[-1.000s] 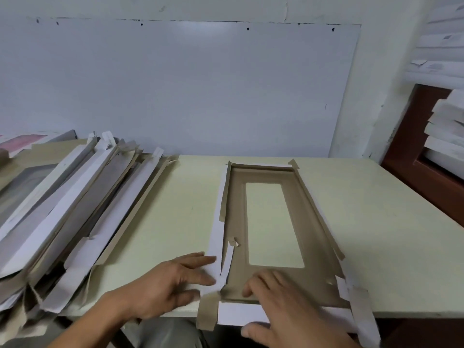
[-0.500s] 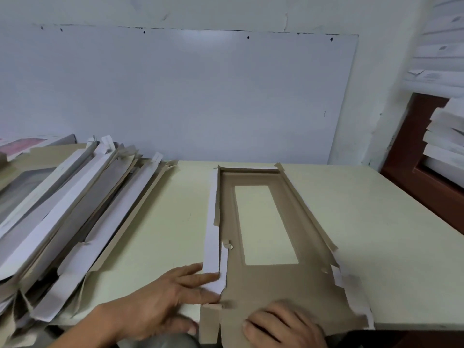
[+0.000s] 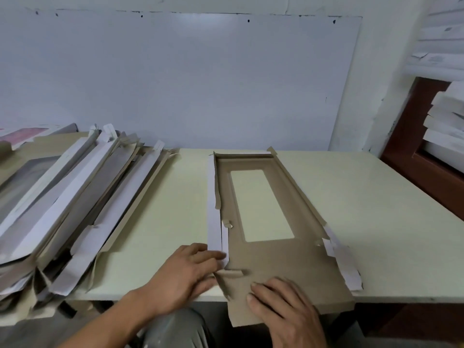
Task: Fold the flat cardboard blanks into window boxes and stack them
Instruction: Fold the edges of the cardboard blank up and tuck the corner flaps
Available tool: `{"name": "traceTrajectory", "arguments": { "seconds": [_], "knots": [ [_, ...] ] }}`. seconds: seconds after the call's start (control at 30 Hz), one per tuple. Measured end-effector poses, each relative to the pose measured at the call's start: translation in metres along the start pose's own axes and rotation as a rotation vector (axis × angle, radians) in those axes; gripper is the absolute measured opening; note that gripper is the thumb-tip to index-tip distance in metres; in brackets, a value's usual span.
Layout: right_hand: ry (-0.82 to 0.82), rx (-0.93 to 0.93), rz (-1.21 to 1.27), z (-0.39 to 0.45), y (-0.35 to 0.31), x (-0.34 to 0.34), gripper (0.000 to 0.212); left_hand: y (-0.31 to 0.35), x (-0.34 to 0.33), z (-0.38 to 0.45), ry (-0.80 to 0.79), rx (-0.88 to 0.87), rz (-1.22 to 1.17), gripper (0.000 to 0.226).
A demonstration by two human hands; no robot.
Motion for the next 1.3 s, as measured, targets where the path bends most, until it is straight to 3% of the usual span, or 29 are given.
{"name": "traceTrajectory", "arguments": {
  "seconds": [0.07, 0.2, 0.3, 0.37, 0.4, 0.47, 0.57, 0.63, 0.83, 1.0, 1.13, 1.23, 1.3],
  "knots": [
    [-0.016, 0.023, -0.019, -0.009, 0.001, -0.01, 0.03, 0.001, 0.002, 0.002, 0.09, 0.055, -0.153, 0.028],
    [-0.124, -0.064, -0.082, -0.007, -0.007, -0.018, 0.033, 0.003, 0.002, 0.02, 0.2, 0.254, -0.519, 0.043],
    [-0.325, -0.04, -0.051, 0.008, -0.019, -0.005, 0.04, 0.013, -0.007, 0.03, 0.184, 0.256, -0.331, 0.032],
    [-0.323, -0.021, 0.028, 0.016, -0.003, 0.021, 0.034, 0.018, -0.012, 0.033, 0.186, 0.253, -0.178, 0.035],
    [-0.267, -0.108, 0.097, 0.018, 0.016, 0.037, 0.029, 0.018, -0.014, 0.034, 0.181, 0.257, -0.143, 0.037],
    [-0.175, -0.494, 0.171, 0.017, 0.069, 0.072, 0.03, 0.015, -0.017, 0.035, 0.159, 0.266, -0.091, 0.036],
    [-0.477, -0.985, 0.245, 0.003, 0.146, 0.093, 0.021, 0.017, -0.02, 0.035, 0.179, 0.27, -0.022, 0.025],
    [-0.681, -1.108, 0.398, -0.004, 0.172, 0.078, 0.031, 0.019, -0.021, 0.035, 0.201, 0.286, -0.033, 0.021],
    [-0.613, -0.988, 0.46, 0.008, 0.177, 0.051, 0.029, 0.022, -0.017, 0.035, 0.261, 0.292, -0.015, 0.025],
    [-0.672, -0.786, 0.171, 0.029, 0.158, 0.048, 0.019, 0.025, -0.014, 0.035, 0.24, 0.299, -0.035, 0.028],
    [-0.869, -0.596, 0.379, 0.043, 0.156, 0.049, 0.016, 0.025, -0.009, 0.035, 0.219, 0.29, -0.095, 0.029],
    [-1.073, -0.619, 0.671, 0.043, 0.169, 0.067, 0.039, 0.021, -0.005, 0.035, 0.137, 0.289, -0.086, 0.036],
    [-1.185, -0.537, 0.597, 0.041, 0.179, 0.075, 0.053, 0.02, -0.001, 0.034, 0.103, 0.281, -0.117, 0.021]
  ]
}}
Point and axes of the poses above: each hand's wrist, its own z-axis towards the middle knuckle, its own x-axis out of the back of the hand, y = z × x, the point moved 2 cm from there along z, towards the middle knuckle, and after that the axes turned 15 degrees about -y, right-handed, at the moved point
